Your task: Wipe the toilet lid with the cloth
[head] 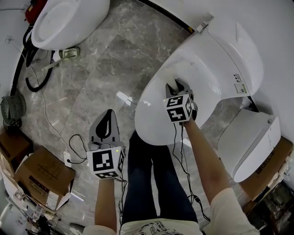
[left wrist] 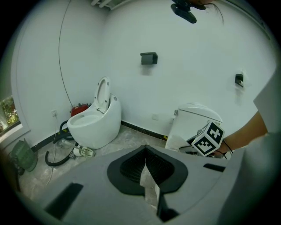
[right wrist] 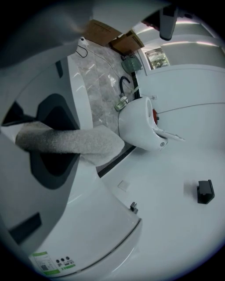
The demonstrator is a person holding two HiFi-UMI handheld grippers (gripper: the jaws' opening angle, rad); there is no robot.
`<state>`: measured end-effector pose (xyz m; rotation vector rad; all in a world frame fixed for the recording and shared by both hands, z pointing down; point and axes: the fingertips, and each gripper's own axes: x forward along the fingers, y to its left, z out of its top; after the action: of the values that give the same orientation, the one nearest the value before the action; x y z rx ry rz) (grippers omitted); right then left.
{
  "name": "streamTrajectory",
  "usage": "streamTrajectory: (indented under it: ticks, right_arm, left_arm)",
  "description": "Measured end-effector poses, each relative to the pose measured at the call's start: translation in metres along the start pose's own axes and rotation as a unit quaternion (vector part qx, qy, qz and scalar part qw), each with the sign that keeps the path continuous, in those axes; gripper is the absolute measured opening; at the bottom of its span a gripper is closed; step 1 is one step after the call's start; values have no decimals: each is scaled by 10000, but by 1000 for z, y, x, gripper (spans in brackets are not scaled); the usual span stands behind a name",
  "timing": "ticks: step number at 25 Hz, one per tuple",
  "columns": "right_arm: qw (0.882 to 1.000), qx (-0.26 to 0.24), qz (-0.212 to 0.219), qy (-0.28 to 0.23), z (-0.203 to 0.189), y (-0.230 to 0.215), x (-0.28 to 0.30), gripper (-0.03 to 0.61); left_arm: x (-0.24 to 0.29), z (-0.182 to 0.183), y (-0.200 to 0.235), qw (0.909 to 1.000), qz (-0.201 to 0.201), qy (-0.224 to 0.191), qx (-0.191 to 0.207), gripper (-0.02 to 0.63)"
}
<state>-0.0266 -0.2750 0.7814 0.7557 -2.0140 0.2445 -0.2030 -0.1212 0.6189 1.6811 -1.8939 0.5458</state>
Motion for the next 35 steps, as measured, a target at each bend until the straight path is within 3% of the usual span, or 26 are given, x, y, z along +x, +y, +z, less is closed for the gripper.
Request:
streamTrajectory:
  ticks: [22, 35]
  right_arm:
    - [9917, -123, 1277, 25, -37, 173, -40, 112]
    - [9708, -429, 2345, 274, -85, 247, -75, 112]
  left_arm:
    - [-44, -25, 24, 9997, 162, -139, -143, 8]
    - [-48, -28, 18, 9998, 93, -145, -103, 8]
